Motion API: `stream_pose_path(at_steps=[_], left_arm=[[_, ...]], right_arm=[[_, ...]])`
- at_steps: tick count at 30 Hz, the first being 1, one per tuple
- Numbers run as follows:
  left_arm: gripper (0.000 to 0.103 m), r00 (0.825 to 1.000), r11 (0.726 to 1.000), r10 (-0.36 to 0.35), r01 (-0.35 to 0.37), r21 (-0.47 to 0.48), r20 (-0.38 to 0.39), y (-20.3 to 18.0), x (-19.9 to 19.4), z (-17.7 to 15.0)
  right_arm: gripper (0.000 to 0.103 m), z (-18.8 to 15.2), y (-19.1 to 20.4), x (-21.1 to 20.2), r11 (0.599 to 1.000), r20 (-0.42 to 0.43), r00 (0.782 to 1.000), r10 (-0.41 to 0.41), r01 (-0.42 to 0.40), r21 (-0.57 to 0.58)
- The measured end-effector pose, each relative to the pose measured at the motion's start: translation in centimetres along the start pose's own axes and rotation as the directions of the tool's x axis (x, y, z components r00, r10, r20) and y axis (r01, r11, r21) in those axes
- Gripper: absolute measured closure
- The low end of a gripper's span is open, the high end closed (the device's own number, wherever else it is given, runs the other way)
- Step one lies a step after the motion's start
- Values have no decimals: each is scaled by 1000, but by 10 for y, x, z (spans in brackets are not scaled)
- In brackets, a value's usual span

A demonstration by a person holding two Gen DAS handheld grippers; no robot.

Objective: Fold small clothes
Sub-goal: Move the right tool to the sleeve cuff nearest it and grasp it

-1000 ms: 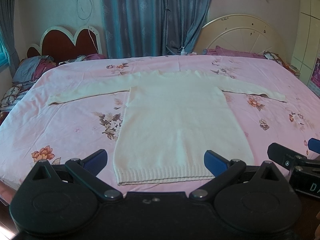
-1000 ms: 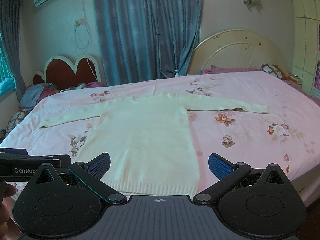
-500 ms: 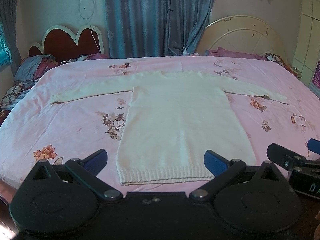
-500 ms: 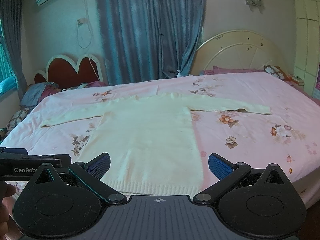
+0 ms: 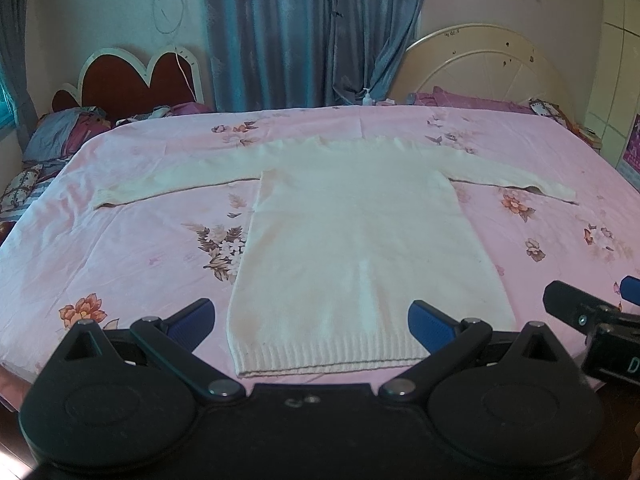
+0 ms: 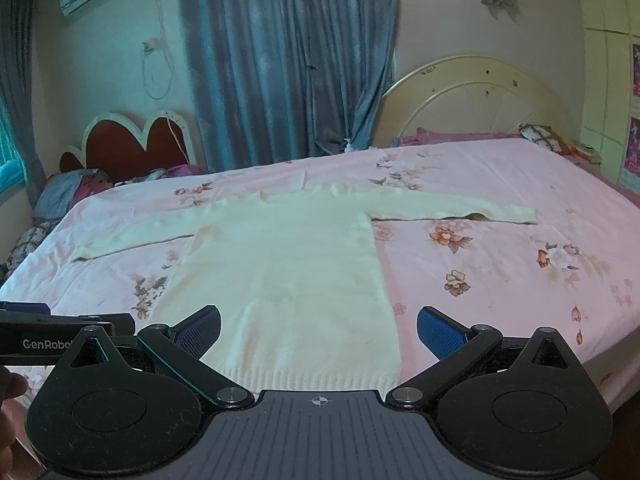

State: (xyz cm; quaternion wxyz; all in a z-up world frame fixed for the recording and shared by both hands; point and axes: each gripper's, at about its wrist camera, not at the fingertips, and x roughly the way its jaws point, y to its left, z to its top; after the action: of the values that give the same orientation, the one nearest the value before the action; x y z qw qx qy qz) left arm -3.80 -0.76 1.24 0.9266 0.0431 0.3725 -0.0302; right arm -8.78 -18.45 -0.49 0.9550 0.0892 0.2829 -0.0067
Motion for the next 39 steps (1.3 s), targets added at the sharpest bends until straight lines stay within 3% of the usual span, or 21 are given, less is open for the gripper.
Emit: stream_pose_path(at_steps=[17,30,39], left_arm=[[1,999,1000,-1,2,21,-45,6,65,39],[1,997,996,-65,68,64,-45,25,151,99],[1,991,992,-116,119,37,-62,32,208,132]], right_arm=[[0,25,-17,65,997,-32,998,-49,51,62],[0,65,-35,142,977,-29,986,-164,167,130],[0,89,-65,188,950,-36,967,-253,255,179]])
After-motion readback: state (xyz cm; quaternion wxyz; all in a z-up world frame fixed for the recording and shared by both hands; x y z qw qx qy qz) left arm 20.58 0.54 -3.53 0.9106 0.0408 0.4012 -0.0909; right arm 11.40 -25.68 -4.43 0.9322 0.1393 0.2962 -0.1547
